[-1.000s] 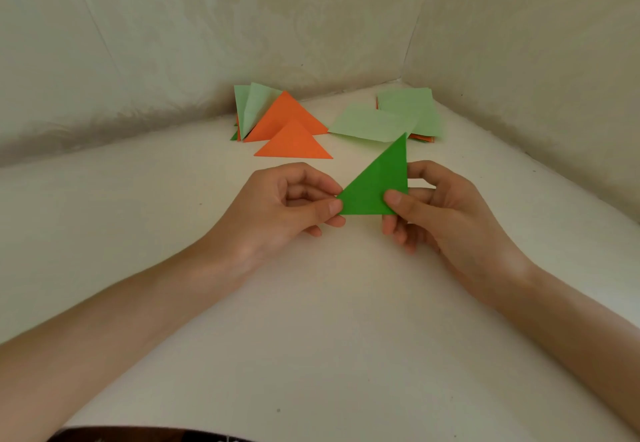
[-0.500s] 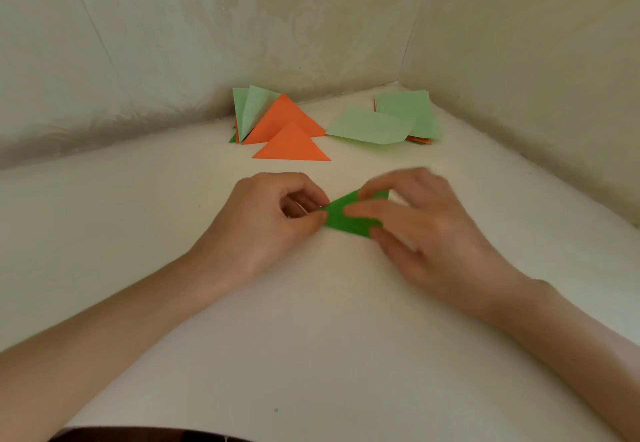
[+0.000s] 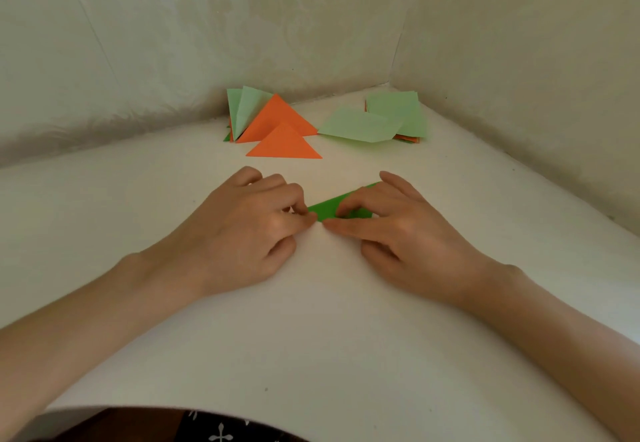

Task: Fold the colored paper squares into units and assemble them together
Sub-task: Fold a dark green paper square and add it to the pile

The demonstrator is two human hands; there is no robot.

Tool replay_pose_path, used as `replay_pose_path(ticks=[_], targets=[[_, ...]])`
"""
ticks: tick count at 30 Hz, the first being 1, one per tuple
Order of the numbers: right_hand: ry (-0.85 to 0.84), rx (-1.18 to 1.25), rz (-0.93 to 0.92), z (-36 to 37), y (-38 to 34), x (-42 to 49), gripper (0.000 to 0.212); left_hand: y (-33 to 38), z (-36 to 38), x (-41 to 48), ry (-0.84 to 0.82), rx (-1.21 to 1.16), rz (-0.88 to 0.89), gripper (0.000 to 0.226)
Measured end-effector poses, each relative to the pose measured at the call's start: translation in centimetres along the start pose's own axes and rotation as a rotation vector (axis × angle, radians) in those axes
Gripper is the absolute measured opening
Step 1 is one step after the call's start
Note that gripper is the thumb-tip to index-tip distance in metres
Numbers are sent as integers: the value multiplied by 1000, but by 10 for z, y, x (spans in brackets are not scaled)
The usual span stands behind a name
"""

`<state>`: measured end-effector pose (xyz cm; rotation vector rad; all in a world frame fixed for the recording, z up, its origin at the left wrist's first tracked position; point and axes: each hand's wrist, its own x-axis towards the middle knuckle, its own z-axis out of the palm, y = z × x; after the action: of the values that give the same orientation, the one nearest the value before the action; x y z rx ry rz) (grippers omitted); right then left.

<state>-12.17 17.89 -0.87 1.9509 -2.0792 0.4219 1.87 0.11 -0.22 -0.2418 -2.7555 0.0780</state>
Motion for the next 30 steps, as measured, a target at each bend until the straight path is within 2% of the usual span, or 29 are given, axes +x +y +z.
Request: replay_pose_path(ticks=[7, 10, 12, 14, 19, 22, 28, 30], targets=[[87, -22, -36, -14, 14, -9, 34, 2, 4, -5, -17, -96, -68, 42], [138, 17, 10, -17, 17, -10, 31, 3, 6, -5, 1, -130, -68, 42], [160, 38, 84, -15, 14, -6, 39, 3, 7, -6, 1, -138, -71, 41], [109, 39, 144, -9, 5, 1, 49, 4, 8, -5, 4, -155, -73, 41], [-65, -8, 201, 4, -7, 7, 49, 6, 8, -4, -4, -174, -72, 42], [2, -80, 240, 4, -1, 5, 50, 7, 8, -4, -13, -157, -80, 42], [36, -161, 464, -5, 22, -3, 56, 7, 9, -4, -28, -172, -106, 43], [76, -229, 463, -8, 23, -2, 57, 7, 9, -4, -29, -176, -103, 42]])
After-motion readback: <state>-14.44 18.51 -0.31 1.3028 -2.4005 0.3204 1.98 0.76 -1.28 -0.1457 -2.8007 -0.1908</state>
